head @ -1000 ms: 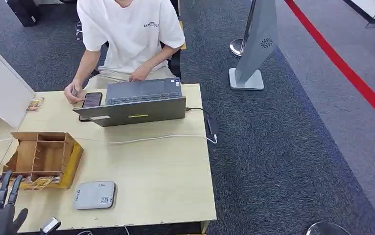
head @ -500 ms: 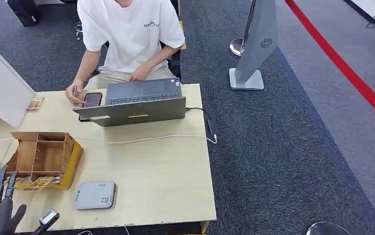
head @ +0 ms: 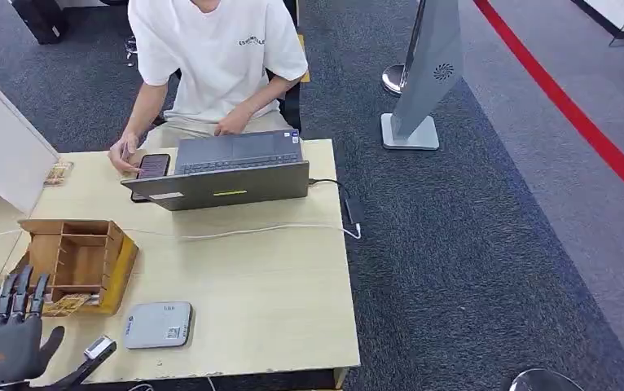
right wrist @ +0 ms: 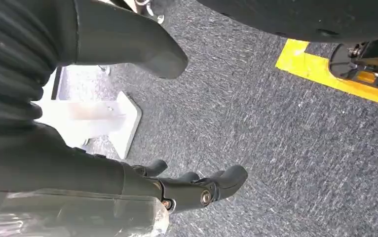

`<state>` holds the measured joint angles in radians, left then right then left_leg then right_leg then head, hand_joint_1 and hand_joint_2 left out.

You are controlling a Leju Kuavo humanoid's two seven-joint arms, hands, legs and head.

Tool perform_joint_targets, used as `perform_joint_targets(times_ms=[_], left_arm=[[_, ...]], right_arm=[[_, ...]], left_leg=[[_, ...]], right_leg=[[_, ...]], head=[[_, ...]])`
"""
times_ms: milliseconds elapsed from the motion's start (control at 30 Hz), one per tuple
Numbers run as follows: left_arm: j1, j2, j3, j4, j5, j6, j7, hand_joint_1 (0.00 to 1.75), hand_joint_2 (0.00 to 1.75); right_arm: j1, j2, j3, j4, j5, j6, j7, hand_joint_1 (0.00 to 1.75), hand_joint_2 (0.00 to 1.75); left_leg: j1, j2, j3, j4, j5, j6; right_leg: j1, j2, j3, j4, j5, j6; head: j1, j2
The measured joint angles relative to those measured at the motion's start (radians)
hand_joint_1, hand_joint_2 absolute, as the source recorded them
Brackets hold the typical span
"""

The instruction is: Pass the card to the sensor for recognition and then transmit it.

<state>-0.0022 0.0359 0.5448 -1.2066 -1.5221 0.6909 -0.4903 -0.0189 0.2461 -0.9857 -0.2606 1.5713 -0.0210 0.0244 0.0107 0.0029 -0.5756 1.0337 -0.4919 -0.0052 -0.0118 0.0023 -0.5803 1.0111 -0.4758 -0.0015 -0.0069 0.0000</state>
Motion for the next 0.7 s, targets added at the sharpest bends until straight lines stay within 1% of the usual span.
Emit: perform_joint_targets(times_ms=[67, 267, 367, 633, 667, 700], left_arm=[[0.000, 0.003, -0.015, 0.000, 0.003, 0.000, 0.011, 0.00, 1.75], [0.000, 0.008, -0.040, 0.000, 0.008, 0.000, 0.012, 0.00, 1.75], [0.000, 0.014, -0.052, 0.000, 0.013, 0.000, 0.026, 0.00, 1.75], [0.000, 0.019, -0.061, 0.000, 0.015, 0.000, 0.029, 0.00, 1.75], [0.000, 0.020, -0.061, 0.000, 0.016, 0.000, 0.029, 0.82, 1.75], [0.000, 0.020, -0.061, 0.000, 0.019, 0.000, 0.029, 1.75, 1.75]], right_arm=[[0.000, 0.000, 0.000, 0.000, 0.000, 0.000, 0.001, 0.00, 1.75], [-0.003, 0.000, 0.000, 0.002, 0.000, 0.000, 0.003, 0.00, 1.75], [-0.003, 0.000, 0.000, 0.003, 0.000, -0.001, 0.003, 0.00, 1.75], [-0.003, 0.000, 0.000, 0.004, 0.000, -0.001, 0.003, 0.00, 1.75], [-0.003, 0.000, 0.000, 0.004, 0.000, -0.001, 0.003, 0.00, 1.75], [-0.003, 0.000, 0.000, 0.004, 0.000, -0.001, 0.003, 0.00, 1.75]], left_leg=[[0.000, 0.000, 0.000, 0.000, 0.000, 0.000], [0.000, 0.000, 0.000, 0.000, 0.000, 0.000], [0.000, 0.000, 0.000, 0.000, 0.000, 0.000], [0.000, 0.000, 0.000, 0.000, 0.000, 0.000], [0.000, 0.000, 0.000, 0.000, 0.000, 0.000], [0.000, 0.000, 0.000, 0.000, 0.000, 0.000]], right_leg=[[0.000, 0.000, 0.000, 0.000, 0.000, 0.000], [0.000, 0.000, 0.000, 0.000, 0.000, 0.000], [0.000, 0.000, 0.000, 0.000, 0.000, 0.000], [0.000, 0.000, 0.000, 0.000, 0.000, 0.000], [0.000, 0.000, 0.000, 0.000, 0.000, 0.000], [0.000, 0.000, 0.000, 0.000, 0.000, 0.000]], head=[[0.000, 0.000], [0.000, 0.000], [0.000, 0.000], [0.000, 0.000], [0.000, 0.000], [0.000, 0.000]])
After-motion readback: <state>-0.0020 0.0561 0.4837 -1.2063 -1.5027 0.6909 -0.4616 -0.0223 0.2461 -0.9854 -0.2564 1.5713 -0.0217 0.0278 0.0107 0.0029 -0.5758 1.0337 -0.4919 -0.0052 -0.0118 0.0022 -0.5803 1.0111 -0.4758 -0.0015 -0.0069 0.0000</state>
